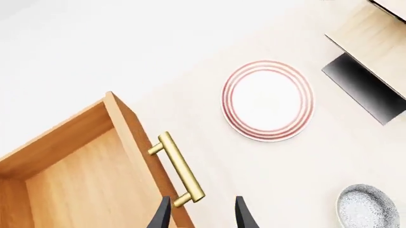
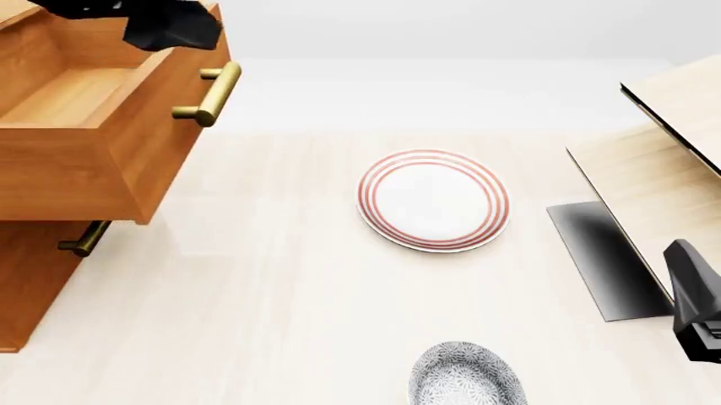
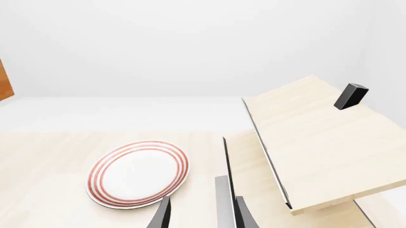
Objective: Open the top drawer of the cabinet and put the bowl in it.
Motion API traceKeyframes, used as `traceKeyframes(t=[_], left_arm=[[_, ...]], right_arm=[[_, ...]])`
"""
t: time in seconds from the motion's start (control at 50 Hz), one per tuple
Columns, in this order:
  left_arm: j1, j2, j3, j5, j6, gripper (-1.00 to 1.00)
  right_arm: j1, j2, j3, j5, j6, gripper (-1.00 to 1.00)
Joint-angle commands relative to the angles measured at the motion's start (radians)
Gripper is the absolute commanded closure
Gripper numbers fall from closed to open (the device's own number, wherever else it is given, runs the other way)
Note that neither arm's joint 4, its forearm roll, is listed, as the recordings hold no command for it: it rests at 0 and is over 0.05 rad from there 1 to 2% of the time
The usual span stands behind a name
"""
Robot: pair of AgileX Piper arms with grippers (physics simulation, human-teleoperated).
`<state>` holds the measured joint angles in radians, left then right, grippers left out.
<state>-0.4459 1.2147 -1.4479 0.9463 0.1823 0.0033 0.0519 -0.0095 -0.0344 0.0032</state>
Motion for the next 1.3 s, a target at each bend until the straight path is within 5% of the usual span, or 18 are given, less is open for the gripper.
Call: traceKeyframes(t=[0.02, 0.34, 0.54, 1.3], left_arm=[[-0.109, 0.016, -0.057, 0.005, 0.024, -1.00], [-0.299, 0.015, -0.096, -0.055, -0.059, -1.00], [-0.398, 0.040, 0.019, -0.149, -0.165, -1.00], [-0.464, -0.004, 0.362, -0.401, -0.306, -1.00]], right_arm=[[-0.001, -0.001, 0.002, -0.002, -0.001, -1.00], [0.000, -0.001, 0.002, -0.002, -0.001, -1.00], [-0.001, -0.001, 0.002, -0.002, -0.001, -1.00], [-0.001, -0.001, 0.002, -0.002, -0.001, -1.00]])
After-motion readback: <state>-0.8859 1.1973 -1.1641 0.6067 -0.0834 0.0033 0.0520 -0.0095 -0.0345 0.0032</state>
